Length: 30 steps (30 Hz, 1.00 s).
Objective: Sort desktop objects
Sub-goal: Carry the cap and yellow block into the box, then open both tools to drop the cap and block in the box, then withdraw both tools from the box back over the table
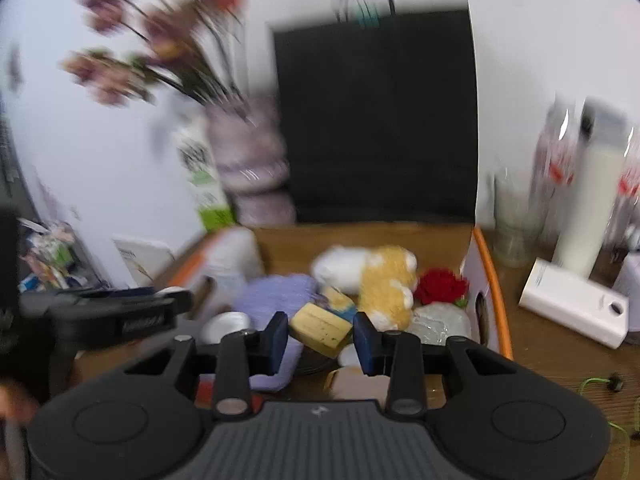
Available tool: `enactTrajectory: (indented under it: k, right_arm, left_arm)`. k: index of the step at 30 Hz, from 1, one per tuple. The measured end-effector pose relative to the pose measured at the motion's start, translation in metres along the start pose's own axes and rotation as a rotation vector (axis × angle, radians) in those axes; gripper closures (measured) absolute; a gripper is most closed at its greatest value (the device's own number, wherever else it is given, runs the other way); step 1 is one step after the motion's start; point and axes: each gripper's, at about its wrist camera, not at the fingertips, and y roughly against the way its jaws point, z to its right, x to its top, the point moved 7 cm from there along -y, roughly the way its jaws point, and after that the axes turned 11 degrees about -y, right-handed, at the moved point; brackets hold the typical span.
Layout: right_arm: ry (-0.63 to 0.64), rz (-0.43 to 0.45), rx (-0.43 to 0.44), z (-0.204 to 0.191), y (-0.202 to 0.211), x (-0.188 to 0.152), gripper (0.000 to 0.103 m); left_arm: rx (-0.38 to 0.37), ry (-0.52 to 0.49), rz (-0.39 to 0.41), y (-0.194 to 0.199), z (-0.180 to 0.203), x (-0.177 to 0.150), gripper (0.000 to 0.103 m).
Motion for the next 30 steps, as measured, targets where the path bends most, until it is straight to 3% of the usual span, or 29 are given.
enactTrajectory:
  k: [4, 10, 13, 15, 20, 25, 30]
  right_arm:
    - [0.0, -0.112, -0.102, 0.014, -0.054, 0.0, 0.069]
    - [-0.019, -0.111, -0.148, 0.025, -0.068, 0.001, 0.065]
    - [-0.027, -0.055, -0.118, 0.023, -0.049, 0.009, 0.054]
    - [-0.023, -0.016, -0.113, 0.021, -0.035, 0.015, 0.047]
    - [0.01, 0.017, -0.127, 0.019, -0.005, 0.019, 0.041]
    - [0.046, 0.084, -0.137, 0.018, 0.035, 0.006, 0.038]
    - [0.087, 0.18, -0.129, 0.015, 0.086, -0.025, 0.028]
  left_arm:
    - [-0.004, 0.071, -0.09, -0.031, 0.002, -0.011, 0.062]
    - [-0.007, 0.041, -0.03, -0.022, 0.008, -0.014, 0.039]
    - [-0.021, 0.086, 0.005, -0.008, 0.006, -0.007, 0.026]
    - [-0.023, 0.085, 0.018, 0.0, 0.008, 0.0, 0.023]
    - [-0.054, 0.081, 0.052, 0.031, 0.018, 0.008, 0.009]
    - [-0.09, 0.089, 0.089, 0.069, 0.024, -0.001, 0.002]
    - [-0.123, 0.06, 0.128, 0.111, 0.034, -0.031, 0.0]
